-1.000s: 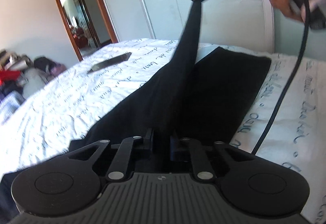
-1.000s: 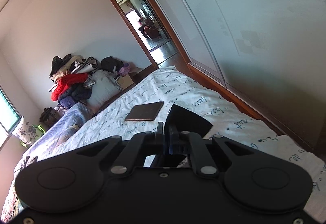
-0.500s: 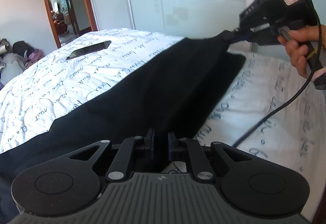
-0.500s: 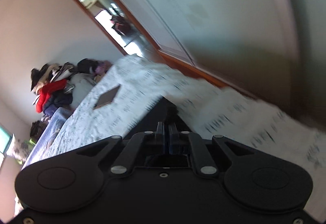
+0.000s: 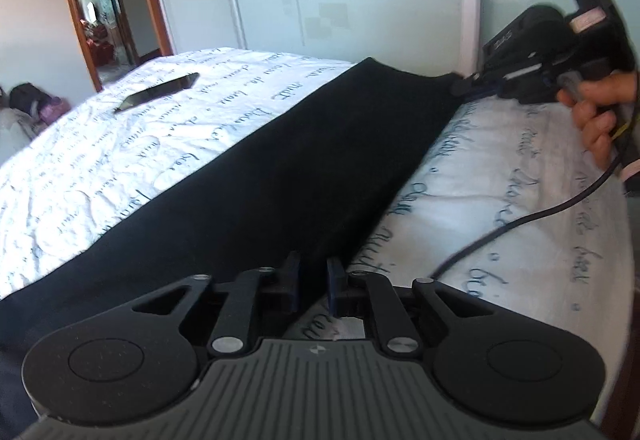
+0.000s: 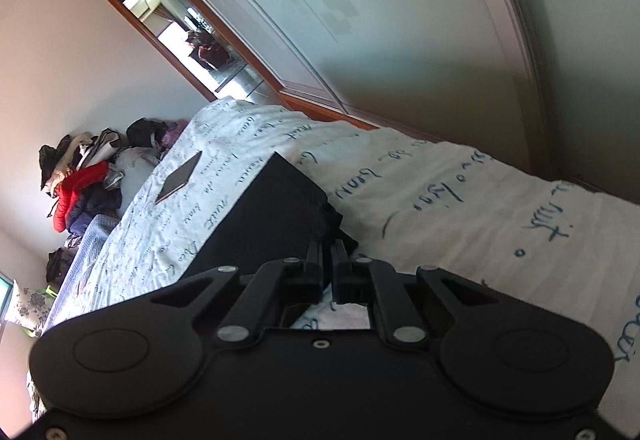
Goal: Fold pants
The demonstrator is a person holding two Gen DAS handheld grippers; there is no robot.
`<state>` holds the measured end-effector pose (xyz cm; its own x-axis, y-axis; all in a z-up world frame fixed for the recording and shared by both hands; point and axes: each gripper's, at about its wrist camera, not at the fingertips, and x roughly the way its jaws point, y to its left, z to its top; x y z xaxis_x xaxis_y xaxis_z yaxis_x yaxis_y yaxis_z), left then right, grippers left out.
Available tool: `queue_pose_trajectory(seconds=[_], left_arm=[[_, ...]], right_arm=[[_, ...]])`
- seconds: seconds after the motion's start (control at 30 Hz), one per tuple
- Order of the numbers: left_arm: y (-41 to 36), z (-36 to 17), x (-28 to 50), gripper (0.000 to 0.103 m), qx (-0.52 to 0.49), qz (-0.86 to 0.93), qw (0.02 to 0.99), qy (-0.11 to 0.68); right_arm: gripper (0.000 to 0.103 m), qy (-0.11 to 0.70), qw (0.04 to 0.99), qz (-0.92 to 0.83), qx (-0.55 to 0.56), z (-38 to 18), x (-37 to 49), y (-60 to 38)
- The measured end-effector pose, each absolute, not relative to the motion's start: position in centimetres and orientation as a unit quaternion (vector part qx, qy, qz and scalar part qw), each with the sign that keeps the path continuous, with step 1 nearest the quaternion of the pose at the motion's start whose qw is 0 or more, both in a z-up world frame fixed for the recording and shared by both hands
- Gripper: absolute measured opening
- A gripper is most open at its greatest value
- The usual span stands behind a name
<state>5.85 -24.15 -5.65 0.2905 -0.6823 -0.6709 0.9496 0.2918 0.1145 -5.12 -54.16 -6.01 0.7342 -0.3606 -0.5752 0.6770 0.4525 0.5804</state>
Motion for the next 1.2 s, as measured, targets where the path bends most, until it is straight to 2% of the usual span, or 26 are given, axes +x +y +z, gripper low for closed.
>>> queue_pose_trajectory(seconds=[0.03, 0.1, 0.17, 0.23, 0.3, 0.33, 0.4, 0.57, 0.73, 0.83, 1.0, 1.1, 1.2], left_arm=[[-23.9, -5.4, 5.8, 0.032, 0.252, -0.541, 0.757, 0.267], [-22.7, -4.6, 5.4, 0.065, 0.239, -0.555, 0.754, 0.259], [-21.0, -3.9, 4.6, 0.079, 0.244, -0.547, 0.767, 0.229], [-19.3, -3.3, 4.0, 0.082, 0.265, -0.52, 0.787, 0.198], [-17.3, -3.1, 4.0, 0.087, 0.284, -0.489, 0.807, 0.172], [-16.2, -3.1, 4.3, 0.088, 0.291, -0.468, 0.818, 0.164], [-13.9, -3.4, 5.6, 0.089, 0.302, -0.421, 0.838, 0.169], [-7.5, -4.0, 11.0, 0.089, 0.26, -0.302, 0.882, 0.251], [-1.5, -5.2, 15.0, 0.089, 0.19, -0.25, 0.887, 0.339], [0.9, -4.9, 15.2, 0.09, 0.149, -0.266, 0.884, 0.355], [1.6, -3.3, 16.0, 0.09, 0.096, -0.269, 0.899, 0.331], [-0.1, -3.9, 16.7, 0.09, 0.126, -0.236, 0.91, 0.316], [-1.0, -5.0, 16.8, 0.091, 0.165, -0.214, 0.91, 0.316]], right_arm=[[0.01, 0.196, 0.83, -0.317, 0.415, -5.9, -5.0, -54.0], [0.011, 0.186, 0.828, -0.336, 0.409, -5.5, -5.8, -53.6], [0.012, 0.163, 0.839, -0.359, 0.376, -4.0, -6.4, -52.5], [0.012, 0.149, 0.865, -0.35, 0.327, -2.2, -5.7, -50.8], [0.015, 0.182, 0.902, -0.294, 0.258, -0.5, -2.9, -48.5], [0.023, 0.218, 0.921, -0.245, 0.209, 0.0, -0.6, -46.7], [0.031, 0.25, 0.946, -0.156, 0.138, 0.2, 3.0, -42.8], [0.031, 0.297, 0.953, 0.006, 0.067, -1.0, 10.4, -34.8], [0.031, 0.374, 0.927, 0.036, -0.013, -4.7, 13.3, -30.9], [0.031, 0.378, 0.925, 0.021, -0.03, -4.3, 13.3, -31.1], [0.031, 0.324, 0.942, 0.066, -0.057, 0.0, 16.5, -27.7], [0.031, 0.314, 0.938, 0.136, -0.056, 0.8, 20.8, -24.8], [0.031, 0.343, 0.92, 0.182, -0.05, -0.4, 26.1, -22.1]])
